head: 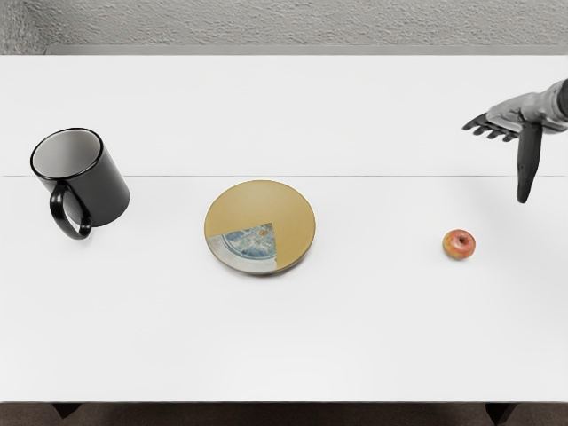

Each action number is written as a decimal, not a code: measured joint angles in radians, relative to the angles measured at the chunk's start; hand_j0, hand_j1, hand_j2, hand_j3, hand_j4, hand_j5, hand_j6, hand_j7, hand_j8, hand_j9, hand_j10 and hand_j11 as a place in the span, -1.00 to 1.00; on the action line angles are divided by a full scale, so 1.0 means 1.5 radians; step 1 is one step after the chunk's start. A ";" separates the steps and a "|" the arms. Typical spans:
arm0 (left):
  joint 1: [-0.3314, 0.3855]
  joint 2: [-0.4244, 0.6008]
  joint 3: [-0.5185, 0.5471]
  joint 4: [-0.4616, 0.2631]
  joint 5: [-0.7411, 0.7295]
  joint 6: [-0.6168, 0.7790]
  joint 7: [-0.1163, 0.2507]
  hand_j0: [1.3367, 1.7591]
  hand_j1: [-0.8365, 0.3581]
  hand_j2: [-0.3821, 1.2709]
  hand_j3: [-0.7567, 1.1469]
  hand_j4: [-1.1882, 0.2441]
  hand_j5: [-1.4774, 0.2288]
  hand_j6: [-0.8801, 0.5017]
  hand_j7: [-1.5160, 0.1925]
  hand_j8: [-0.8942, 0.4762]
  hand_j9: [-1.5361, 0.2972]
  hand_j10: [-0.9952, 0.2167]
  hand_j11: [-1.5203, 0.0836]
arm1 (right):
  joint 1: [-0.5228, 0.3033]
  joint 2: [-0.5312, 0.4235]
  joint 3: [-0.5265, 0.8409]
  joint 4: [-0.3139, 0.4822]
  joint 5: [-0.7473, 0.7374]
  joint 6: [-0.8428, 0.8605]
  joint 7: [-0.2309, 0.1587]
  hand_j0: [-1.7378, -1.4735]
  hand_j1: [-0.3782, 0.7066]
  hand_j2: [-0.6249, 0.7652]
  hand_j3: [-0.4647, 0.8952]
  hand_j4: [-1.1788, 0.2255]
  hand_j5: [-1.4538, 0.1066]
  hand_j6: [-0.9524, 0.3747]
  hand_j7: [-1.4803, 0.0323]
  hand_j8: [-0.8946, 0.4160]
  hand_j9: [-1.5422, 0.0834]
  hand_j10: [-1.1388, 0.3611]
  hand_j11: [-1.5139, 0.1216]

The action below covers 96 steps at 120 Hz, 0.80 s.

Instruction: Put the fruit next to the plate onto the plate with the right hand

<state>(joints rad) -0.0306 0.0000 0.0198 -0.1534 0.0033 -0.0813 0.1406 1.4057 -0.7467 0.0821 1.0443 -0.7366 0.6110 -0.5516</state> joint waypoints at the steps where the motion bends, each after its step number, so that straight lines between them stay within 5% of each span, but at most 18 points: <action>1: 0.000 0.000 0.000 0.000 0.000 0.000 0.000 0.52 0.97 -0.54 -0.21 0.65 0.72 0.26 0.76 0.29 0.66 0.63 0.88 | 0.000 0.000 0.000 0.000 0.000 0.000 0.000 -0.40 -0.95 -0.10 -0.32 0.67 0.86 0.43 0.96 0.36 0.90 0.51 0.85; 27: 0.000 0.000 0.000 0.000 0.000 0.000 0.000 0.52 0.97 -0.54 -0.21 0.65 0.72 0.26 0.76 0.29 0.66 0.63 0.88 | 0.000 0.014 0.006 0.006 0.002 0.000 -0.009 -0.40 -0.95 -0.10 -0.32 0.67 0.86 0.43 0.96 0.36 0.90 0.51 0.85; 42: 0.001 0.000 0.000 0.000 0.000 0.000 0.000 0.52 0.97 -0.54 -0.21 0.65 0.72 0.26 0.76 0.29 0.66 0.63 0.88 | 0.002 0.007 0.017 0.051 0.033 0.000 -0.030 -0.40 -0.95 -0.10 -0.32 0.67 0.86 0.43 0.96 0.36 0.90 0.51 0.85; 64: 0.000 0.000 0.000 0.000 0.000 0.000 0.000 0.52 0.97 -0.54 -0.21 0.65 0.72 0.26 0.76 0.29 0.66 0.63 0.88 | -0.016 -0.025 0.035 0.181 0.062 0.000 -0.038 -0.40 -0.95 -0.10 -0.32 0.67 0.86 0.43 0.96 0.36 0.90 0.51 0.85; 96: 0.001 0.000 0.000 0.000 0.000 0.000 0.000 0.52 0.97 -0.54 -0.21 0.65 0.72 0.26 0.76 0.29 0.66 0.63 0.88 | -0.037 -0.099 0.043 0.328 -0.020 -0.104 -0.039 -0.40 -0.95 -0.10 -0.32 0.67 0.86 0.43 0.96 0.36 0.90 0.51 0.85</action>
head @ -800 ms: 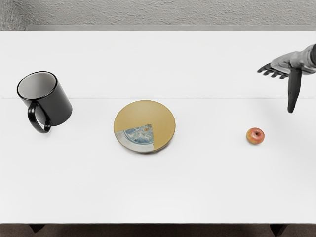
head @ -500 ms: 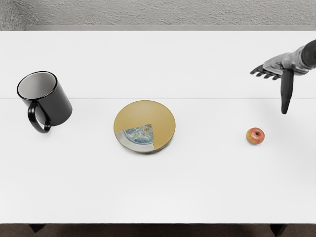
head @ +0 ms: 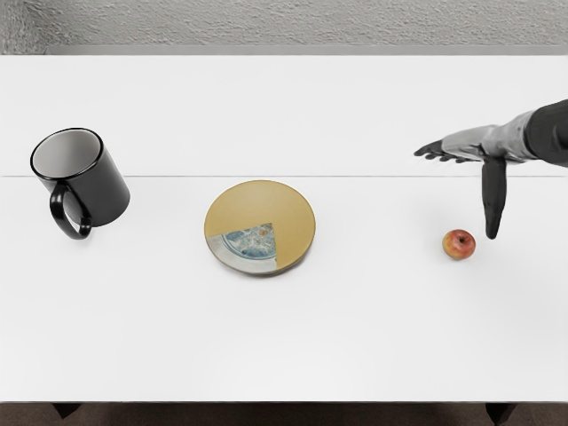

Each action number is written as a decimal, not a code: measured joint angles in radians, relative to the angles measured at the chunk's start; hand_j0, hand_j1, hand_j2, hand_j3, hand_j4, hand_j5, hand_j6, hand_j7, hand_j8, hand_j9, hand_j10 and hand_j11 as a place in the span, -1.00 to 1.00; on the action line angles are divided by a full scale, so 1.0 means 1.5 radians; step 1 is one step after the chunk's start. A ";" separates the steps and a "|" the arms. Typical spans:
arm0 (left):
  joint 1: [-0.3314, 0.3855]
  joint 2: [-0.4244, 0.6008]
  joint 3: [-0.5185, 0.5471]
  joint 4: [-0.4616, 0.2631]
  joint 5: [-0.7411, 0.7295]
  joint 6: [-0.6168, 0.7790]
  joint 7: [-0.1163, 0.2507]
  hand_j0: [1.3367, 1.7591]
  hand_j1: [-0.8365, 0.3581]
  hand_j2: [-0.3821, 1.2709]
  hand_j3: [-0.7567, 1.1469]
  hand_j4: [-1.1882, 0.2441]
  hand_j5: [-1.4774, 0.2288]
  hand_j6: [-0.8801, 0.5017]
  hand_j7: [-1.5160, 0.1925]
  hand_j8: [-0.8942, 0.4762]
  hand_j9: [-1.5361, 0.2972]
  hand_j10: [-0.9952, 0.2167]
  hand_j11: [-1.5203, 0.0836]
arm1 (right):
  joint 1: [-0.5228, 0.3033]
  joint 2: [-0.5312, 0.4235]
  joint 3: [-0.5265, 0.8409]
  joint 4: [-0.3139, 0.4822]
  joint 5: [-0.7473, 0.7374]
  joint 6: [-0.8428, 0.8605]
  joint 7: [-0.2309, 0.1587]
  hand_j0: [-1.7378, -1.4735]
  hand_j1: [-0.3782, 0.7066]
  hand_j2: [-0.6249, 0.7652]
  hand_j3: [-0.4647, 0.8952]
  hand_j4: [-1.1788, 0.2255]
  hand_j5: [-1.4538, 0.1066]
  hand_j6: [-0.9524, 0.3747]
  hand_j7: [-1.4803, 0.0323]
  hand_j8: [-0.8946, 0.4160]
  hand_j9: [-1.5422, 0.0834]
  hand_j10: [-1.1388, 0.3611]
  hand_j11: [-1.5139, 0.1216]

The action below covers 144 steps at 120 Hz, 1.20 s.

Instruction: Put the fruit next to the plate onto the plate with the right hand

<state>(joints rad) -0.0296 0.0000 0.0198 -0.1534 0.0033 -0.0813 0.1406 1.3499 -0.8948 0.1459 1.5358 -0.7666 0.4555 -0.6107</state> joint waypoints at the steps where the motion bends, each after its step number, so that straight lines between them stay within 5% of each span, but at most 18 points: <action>1: 0.000 0.000 0.000 0.000 0.000 0.000 0.000 0.52 0.97 -0.54 -0.21 0.65 0.72 0.26 0.76 0.29 0.66 0.63 0.88 | -0.001 -0.001 0.000 0.003 -0.003 -0.004 0.000 -0.40 -0.95 -0.10 -0.32 0.67 0.86 0.43 0.96 0.36 0.90 0.51 0.85; 44: 0.000 0.000 0.000 0.000 0.000 0.000 0.000 0.52 0.97 -0.54 -0.21 0.65 0.72 0.26 0.76 0.29 0.66 0.63 0.88 | -0.079 -0.062 0.006 0.122 -0.085 -0.108 0.000 -0.40 -0.95 -0.10 -0.32 0.67 0.86 0.42 0.96 0.35 0.90 0.51 0.85; 97: -0.001 0.000 0.000 0.000 0.000 0.000 0.000 0.52 0.97 -0.54 -0.21 0.65 0.72 0.26 0.76 0.29 0.66 0.63 0.88 | -0.210 0.013 0.008 0.112 -0.253 -0.289 0.000 -0.40 -0.94 -0.10 -0.32 0.66 0.86 0.42 0.95 0.35 0.89 0.51 0.84; 144: 0.000 0.000 0.000 0.000 0.000 0.000 0.000 0.52 0.97 -0.54 -0.21 0.65 0.72 0.26 0.76 0.29 0.66 0.63 0.88 | -0.278 0.044 0.008 0.108 -0.313 -0.359 0.000 -0.40 -0.70 -0.13 -0.32 0.51 0.67 0.25 0.76 0.18 0.72 0.36 0.67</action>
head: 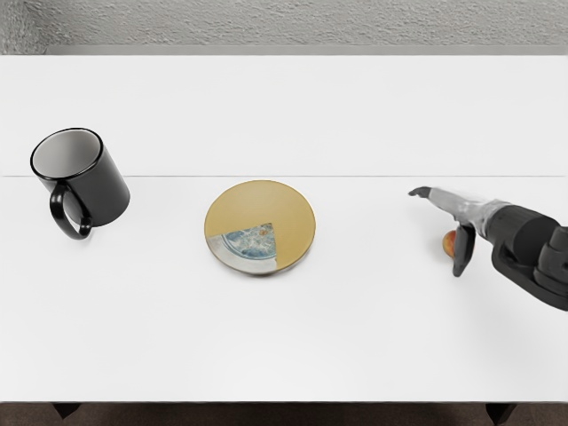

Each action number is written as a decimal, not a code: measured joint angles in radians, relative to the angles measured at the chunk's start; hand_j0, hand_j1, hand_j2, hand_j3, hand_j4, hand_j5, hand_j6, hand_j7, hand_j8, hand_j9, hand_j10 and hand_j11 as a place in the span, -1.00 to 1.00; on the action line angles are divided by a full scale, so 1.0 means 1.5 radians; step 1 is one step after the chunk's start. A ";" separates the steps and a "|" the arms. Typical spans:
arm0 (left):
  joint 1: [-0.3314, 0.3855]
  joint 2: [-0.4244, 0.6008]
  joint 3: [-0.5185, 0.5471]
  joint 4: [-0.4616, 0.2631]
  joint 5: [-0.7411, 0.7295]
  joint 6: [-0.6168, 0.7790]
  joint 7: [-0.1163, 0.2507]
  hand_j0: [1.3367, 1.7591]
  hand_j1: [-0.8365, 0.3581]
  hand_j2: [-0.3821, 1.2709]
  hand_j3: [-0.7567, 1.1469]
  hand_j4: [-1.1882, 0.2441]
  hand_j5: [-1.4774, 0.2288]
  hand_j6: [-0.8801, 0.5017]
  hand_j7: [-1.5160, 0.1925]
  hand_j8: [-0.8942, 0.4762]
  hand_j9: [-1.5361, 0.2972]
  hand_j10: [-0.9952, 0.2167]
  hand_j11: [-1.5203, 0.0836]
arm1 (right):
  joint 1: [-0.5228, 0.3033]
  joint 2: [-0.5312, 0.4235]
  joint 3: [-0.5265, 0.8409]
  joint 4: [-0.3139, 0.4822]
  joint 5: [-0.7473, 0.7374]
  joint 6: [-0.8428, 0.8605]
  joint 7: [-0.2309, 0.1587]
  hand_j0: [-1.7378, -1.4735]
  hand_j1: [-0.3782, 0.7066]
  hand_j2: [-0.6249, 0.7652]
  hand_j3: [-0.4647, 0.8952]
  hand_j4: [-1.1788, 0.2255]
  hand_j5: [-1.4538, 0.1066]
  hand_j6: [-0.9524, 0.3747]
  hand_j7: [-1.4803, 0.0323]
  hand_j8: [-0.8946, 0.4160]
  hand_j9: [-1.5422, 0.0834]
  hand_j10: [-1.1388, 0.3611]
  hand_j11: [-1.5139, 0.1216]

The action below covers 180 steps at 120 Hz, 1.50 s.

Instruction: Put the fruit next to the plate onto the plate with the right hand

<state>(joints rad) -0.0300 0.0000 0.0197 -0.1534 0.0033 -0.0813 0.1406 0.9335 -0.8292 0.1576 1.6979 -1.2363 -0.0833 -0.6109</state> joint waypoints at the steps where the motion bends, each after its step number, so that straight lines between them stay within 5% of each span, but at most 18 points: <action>1: 0.000 0.000 0.000 0.000 0.000 0.000 0.000 0.52 0.97 -0.54 -0.21 0.65 0.72 0.26 0.76 0.29 0.66 0.63 0.88 | -0.001 0.000 0.000 0.000 -0.001 -0.001 0.000 -0.40 -0.70 -0.13 -0.32 0.51 0.67 0.25 0.76 0.18 0.71 0.36 0.67; 180: 0.000 0.000 0.000 0.000 0.000 0.000 0.000 0.52 0.97 -0.54 -0.21 0.65 0.72 0.26 0.76 0.29 0.66 0.63 0.88 | -0.062 -0.005 0.000 -0.010 -0.090 -0.041 0.000 -0.40 -0.36 -0.17 -0.32 0.29 0.41 0.02 0.50 -0.06 0.47 0.15 0.42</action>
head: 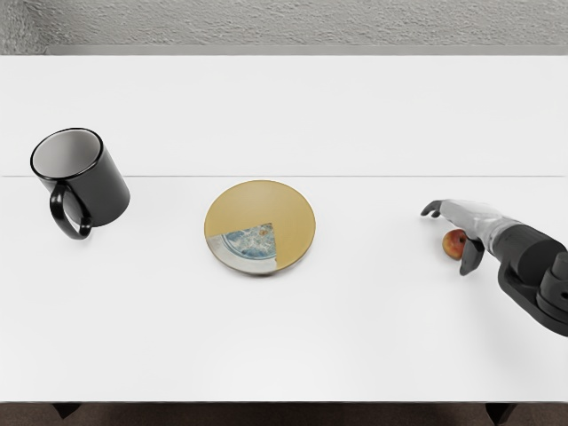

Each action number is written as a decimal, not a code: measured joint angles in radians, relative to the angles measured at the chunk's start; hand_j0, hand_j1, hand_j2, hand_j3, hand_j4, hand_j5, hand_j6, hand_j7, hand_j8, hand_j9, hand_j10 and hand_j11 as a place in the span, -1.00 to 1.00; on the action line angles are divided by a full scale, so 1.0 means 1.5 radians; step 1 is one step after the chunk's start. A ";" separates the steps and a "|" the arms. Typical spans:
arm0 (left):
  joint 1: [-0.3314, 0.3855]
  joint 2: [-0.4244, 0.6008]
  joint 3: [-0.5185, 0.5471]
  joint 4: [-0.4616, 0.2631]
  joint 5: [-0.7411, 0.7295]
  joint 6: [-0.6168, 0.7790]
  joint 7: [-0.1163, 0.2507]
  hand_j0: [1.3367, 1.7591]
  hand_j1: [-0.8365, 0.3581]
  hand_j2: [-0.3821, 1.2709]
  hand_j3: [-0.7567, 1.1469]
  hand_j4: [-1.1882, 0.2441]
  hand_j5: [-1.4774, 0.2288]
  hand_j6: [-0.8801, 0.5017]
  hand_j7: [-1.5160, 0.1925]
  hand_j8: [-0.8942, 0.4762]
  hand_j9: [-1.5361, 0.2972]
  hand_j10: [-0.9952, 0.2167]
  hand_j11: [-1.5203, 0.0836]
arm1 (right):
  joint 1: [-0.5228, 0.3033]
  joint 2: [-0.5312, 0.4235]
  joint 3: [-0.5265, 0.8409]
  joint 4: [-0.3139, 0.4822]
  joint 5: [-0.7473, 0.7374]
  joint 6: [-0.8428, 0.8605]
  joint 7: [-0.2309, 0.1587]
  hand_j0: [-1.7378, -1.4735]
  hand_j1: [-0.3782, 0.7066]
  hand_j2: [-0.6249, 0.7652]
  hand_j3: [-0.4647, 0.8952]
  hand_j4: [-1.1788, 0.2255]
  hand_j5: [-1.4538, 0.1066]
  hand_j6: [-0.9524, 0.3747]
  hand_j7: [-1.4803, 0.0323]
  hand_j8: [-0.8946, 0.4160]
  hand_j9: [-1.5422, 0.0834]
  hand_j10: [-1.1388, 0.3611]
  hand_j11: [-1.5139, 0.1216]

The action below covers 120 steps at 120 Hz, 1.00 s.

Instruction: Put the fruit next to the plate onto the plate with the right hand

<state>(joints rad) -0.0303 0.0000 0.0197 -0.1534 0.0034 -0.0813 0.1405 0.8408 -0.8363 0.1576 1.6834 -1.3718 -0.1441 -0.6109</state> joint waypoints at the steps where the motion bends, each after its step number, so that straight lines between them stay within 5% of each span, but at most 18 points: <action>1: 0.000 0.000 0.000 0.000 0.000 0.000 0.000 0.52 0.97 -0.54 -0.21 0.65 0.72 0.26 0.76 0.29 0.66 0.63 0.88 | 0.000 0.000 0.000 0.000 0.000 0.000 0.000 -0.40 -0.36 -0.17 -0.32 0.29 0.41 0.02 0.49 -0.06 0.47 0.15 0.42; 120: 0.000 0.000 0.000 0.000 0.000 0.000 0.000 0.52 0.97 -0.54 -0.21 0.65 0.72 0.26 0.76 0.29 0.66 0.63 0.88 | -0.015 -0.020 0.008 0.012 0.001 0.000 0.000 -0.39 0.08 -0.20 -0.32 0.00 0.07 -0.29 0.14 -0.34 0.13 -0.12 0.09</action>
<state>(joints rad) -0.0304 0.0000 0.0197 -0.1534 0.0035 -0.0813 0.1406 0.8189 -0.8658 0.1699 1.7011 -1.3706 -0.1439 -0.6110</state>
